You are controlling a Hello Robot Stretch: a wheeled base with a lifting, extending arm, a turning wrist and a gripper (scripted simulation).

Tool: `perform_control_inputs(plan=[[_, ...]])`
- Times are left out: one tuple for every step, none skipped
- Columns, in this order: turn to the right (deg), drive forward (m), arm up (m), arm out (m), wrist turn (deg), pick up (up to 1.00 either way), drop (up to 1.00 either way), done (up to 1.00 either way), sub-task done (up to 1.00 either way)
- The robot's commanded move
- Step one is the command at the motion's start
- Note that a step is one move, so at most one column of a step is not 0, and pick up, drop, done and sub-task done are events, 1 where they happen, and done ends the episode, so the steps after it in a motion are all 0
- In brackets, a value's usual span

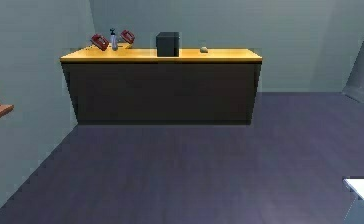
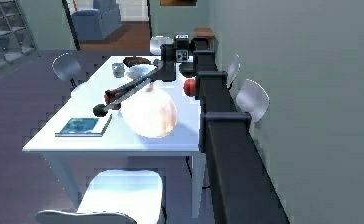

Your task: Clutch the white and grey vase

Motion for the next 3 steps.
perform_control_inputs(plan=[[0.0, 0.0, 0.0, 0.0, 45.0, 0.0, 0.0, 0.0, 0.0], [0.0, 0.0, 0.0, 0.0, 18.0, 0.0, 0.0, 0.0, 0.0], [0.0, 0.0, -0.26, 0.0, 0.0, 0.0, 0.0, 0.0, 0.0]])
